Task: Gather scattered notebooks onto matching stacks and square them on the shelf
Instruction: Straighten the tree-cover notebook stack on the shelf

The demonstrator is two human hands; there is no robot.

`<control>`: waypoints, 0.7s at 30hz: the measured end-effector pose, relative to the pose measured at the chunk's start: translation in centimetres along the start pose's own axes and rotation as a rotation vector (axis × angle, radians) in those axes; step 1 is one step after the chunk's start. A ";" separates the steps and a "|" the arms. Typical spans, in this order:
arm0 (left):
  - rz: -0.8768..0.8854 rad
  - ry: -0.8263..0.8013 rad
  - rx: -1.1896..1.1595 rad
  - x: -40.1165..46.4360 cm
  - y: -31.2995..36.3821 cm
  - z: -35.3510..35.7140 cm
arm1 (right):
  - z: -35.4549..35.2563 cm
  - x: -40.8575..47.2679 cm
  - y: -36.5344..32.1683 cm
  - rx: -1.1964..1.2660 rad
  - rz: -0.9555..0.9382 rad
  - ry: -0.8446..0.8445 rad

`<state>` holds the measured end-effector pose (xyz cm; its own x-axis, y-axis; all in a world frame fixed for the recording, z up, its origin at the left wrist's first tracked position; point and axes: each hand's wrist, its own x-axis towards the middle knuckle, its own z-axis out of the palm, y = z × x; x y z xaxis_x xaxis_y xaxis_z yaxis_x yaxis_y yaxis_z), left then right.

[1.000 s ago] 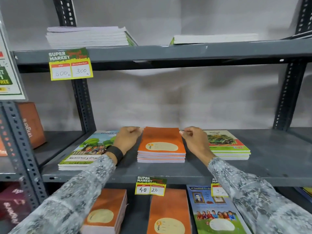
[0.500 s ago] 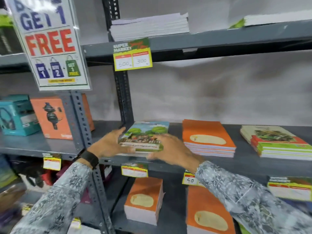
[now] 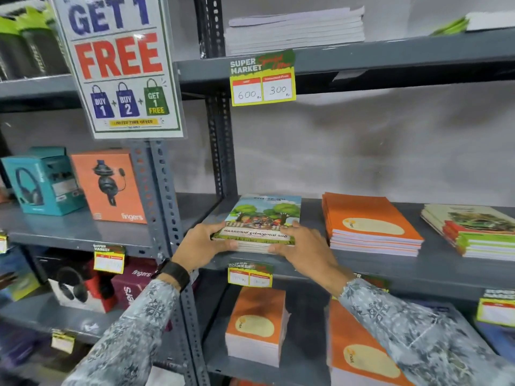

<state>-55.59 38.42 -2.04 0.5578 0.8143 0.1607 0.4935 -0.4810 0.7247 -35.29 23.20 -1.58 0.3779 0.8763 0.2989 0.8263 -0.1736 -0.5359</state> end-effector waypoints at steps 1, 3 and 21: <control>0.009 0.008 0.009 0.0 -0.1 0.0 | 0.1 -0.1 -0.1 0.005 0.002 0.000; 0.025 0.013 0.020 0.1 -0.2 -0.1 | 0.0 -0.2 -0.1 0.019 0.006 0.013; 0.002 0.057 0.015 -0.7 0.2 0.1 | 0.6 0.4 1.3 0.039 0.065 0.003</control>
<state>-55.81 37.73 -2.06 0.5203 0.8302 0.2002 0.5025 -0.4872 0.7143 -34.33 23.61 -2.57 0.4321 0.8620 0.2649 0.7830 -0.2128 -0.5845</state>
